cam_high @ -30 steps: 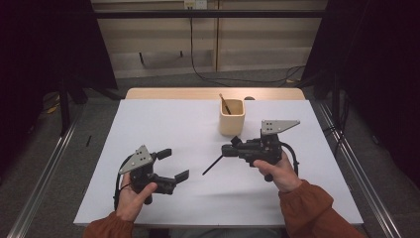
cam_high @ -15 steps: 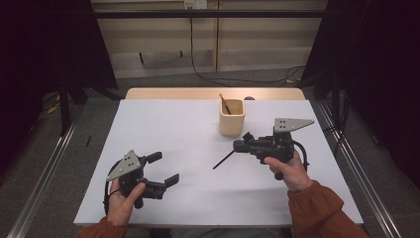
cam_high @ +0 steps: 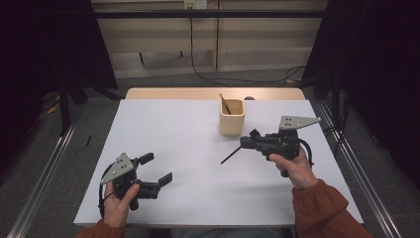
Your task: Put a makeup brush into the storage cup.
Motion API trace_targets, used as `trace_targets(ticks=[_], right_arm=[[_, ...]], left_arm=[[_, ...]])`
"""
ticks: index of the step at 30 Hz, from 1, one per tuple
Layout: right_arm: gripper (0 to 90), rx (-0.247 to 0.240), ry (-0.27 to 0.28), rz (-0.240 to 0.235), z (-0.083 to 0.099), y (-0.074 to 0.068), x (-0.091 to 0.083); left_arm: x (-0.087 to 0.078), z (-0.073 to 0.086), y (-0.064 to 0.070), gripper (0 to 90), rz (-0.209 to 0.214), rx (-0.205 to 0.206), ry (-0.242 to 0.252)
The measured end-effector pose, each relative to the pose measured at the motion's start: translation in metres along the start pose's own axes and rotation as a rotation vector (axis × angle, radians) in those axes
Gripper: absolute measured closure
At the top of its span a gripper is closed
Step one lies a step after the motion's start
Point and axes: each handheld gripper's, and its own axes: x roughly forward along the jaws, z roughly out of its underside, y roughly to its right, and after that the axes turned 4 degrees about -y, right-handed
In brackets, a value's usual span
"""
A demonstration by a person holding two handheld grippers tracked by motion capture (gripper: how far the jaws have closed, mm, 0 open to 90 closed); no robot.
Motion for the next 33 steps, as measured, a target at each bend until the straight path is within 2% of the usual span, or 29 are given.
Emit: trace_targets(ticks=[5, 7, 13, 18, 28, 33], right_arm=[[85.4, 0.002, 0.015, 0.034, -0.006, 0.005, -0.009], [85.4, -0.002, 0.02, 0.043, -0.008, 0.006, -0.012], [85.3, -0.004, 0.017, 0.077, -0.016, 0.015, -0.016], [85.4, -0.007, 0.012, 0.106, -0.024, 0.024, -0.019], [85.4, -0.014, 0.015, 0.149, -0.044, 0.04, -0.019], [85.4, -0.028, 0.035, 0.161, -0.056, 0.044, -0.018]], left_arm=[[-0.001, 0.001, 0.002, 1.9, 0.002, 0.011, -0.012], [-0.003, 0.001, 0.004, 1.9, -0.018, 0.009, -0.008], [-0.013, 0.005, 0.004, 1.9, -0.035, 0.008, -0.006], [-0.024, 0.01, 0.002, 1.9, -0.071, 0.001, -0.012], [-0.028, 0.013, 0.0, 2.1, -0.081, -0.017, -0.013], [-0.028, 0.012, 0.0, 2.3, -0.074, -0.007, -0.003]])
